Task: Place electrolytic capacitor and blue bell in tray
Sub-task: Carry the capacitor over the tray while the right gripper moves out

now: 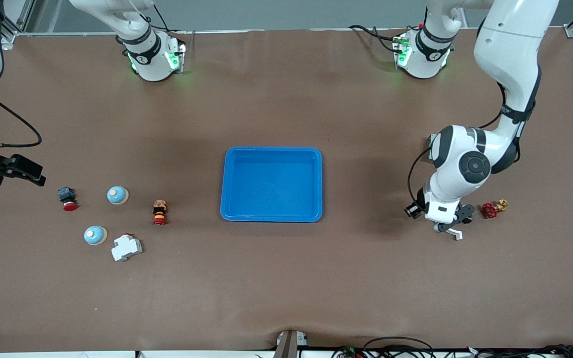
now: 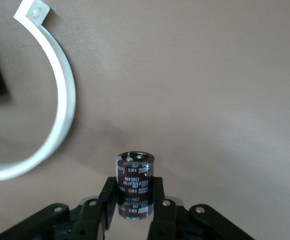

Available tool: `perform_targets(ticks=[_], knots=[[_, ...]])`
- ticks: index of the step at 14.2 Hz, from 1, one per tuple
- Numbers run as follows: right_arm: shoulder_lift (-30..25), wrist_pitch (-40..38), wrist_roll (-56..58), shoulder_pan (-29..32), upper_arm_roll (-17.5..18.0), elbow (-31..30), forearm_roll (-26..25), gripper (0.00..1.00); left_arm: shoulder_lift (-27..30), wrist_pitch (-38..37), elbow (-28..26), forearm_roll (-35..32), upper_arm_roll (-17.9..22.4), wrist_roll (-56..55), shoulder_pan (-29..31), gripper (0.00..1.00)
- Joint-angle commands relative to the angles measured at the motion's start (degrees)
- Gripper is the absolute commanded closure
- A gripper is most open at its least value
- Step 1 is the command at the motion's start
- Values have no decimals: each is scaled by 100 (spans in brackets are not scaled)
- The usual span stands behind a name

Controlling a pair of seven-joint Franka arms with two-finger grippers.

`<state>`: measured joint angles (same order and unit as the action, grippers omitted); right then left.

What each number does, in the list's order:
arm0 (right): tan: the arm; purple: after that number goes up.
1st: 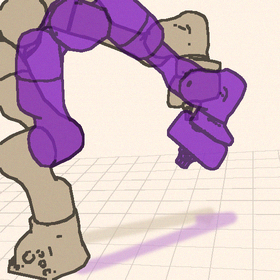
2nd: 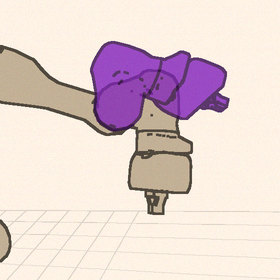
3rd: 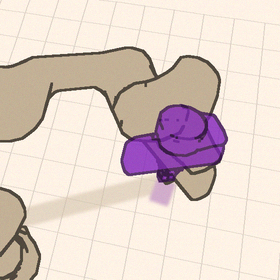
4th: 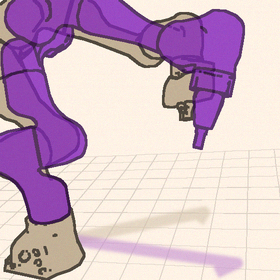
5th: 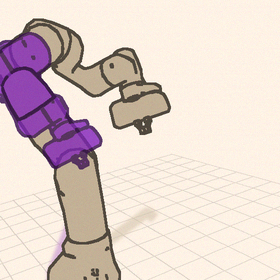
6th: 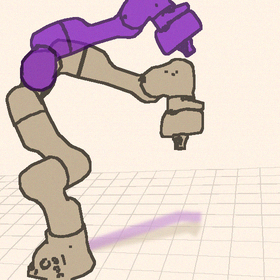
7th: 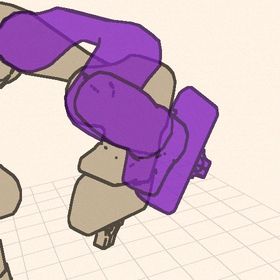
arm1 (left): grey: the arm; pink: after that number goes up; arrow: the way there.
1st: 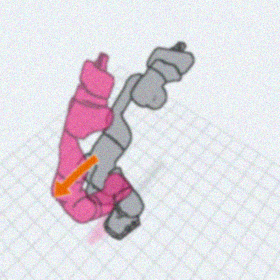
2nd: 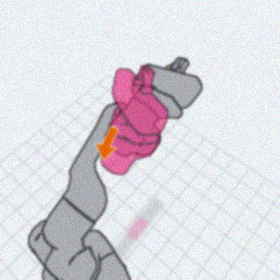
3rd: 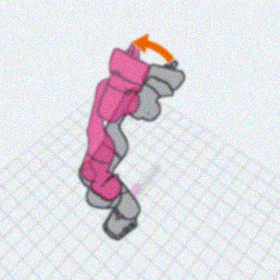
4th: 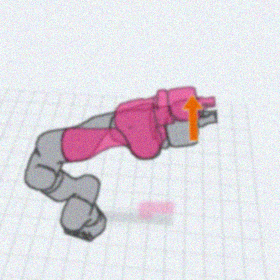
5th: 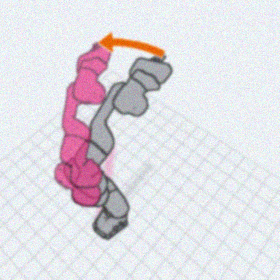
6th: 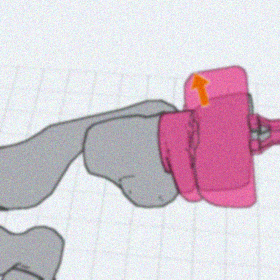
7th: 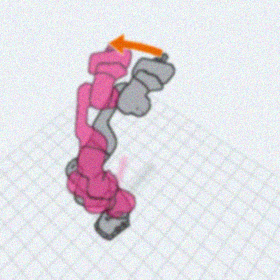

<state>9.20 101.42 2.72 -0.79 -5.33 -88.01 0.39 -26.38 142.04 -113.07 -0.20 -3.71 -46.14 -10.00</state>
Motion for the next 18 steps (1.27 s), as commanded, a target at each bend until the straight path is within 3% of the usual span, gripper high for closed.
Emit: perform_targets(ticks=[1, 7, 12, 18], knots=[[56, -96, -52, 61, 24, 74, 40, 0, 335, -473, 214, -68, 20, -850, -449, 100], [65, -105, -52, 35, 24, 56, 40, 0, 204, -2003, 1857, 11, 2, -2072, -1100, 100], [65, -113, -52, 35, 24, 56, 40, 0, -147, -2040, 2447, 29, -7, -3232, -1759, 100], [126, -113, -52, 18, 24, 56, 40, 0, -1087, -2013, 2921, -42, 20, -4525, -2453, 100]])
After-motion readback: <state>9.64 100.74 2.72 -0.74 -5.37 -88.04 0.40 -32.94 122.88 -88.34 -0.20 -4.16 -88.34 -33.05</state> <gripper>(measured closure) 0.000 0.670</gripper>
